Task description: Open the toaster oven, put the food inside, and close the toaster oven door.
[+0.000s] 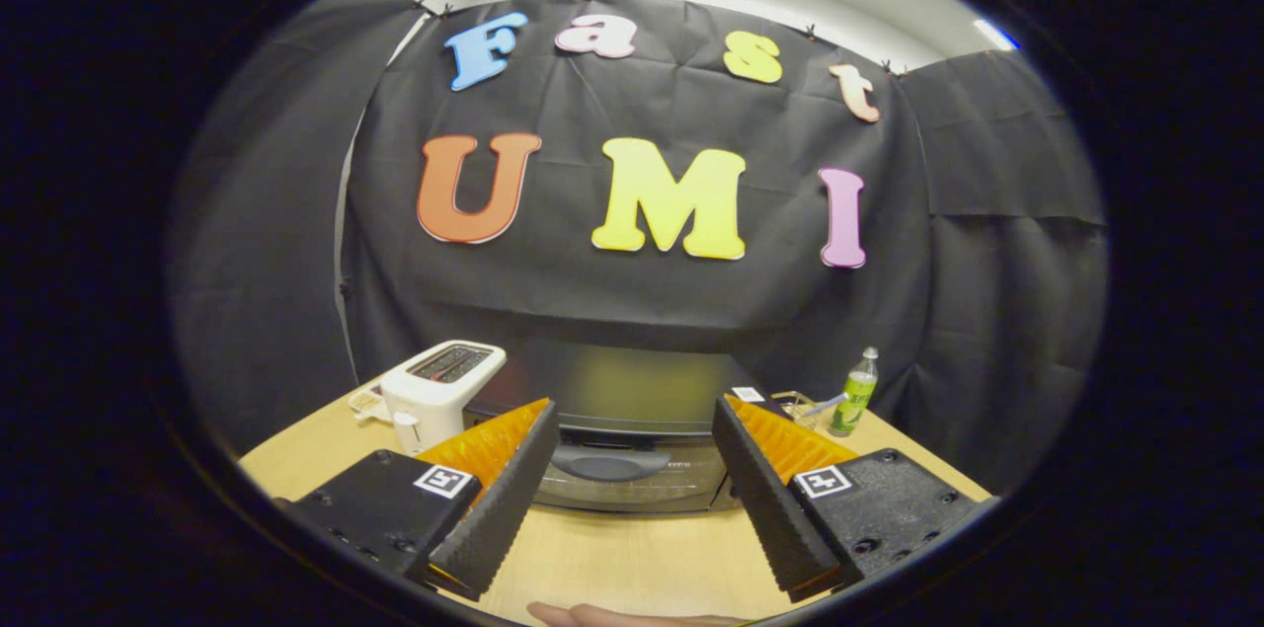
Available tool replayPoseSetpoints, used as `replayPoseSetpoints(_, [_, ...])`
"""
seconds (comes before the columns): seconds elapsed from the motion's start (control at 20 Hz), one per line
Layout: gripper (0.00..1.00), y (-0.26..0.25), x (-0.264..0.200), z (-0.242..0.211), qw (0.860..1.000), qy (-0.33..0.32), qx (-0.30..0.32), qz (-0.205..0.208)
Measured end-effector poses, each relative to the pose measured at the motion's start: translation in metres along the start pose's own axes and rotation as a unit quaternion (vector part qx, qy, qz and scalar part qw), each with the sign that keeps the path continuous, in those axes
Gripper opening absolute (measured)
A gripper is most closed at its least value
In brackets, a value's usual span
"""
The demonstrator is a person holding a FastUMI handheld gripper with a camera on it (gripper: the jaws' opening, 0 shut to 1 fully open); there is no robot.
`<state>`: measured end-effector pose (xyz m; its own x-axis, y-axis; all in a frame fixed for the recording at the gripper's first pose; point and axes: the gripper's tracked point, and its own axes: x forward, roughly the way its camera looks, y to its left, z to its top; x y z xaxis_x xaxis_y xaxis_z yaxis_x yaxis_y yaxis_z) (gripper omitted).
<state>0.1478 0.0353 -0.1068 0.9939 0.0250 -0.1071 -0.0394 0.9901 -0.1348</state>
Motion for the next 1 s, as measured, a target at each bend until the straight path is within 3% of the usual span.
replayPoseSetpoints(0.25, [1.00,0.014,0.050,-0.029,1.000,0.022,-0.004,0.003])
replayPoseSetpoints(0.6, [1.00,0.011,0.091,-0.064,0.996,0.074,0.042,-0.014])
replayPoseSetpoints(0.8, [1.00,0.019,0.093,-0.066,0.993,0.102,0.059,0.003])
replayPoseSetpoints(1.0, [1.00,0.017,0.087,-0.069,0.989,0.140,0.038,0.001])
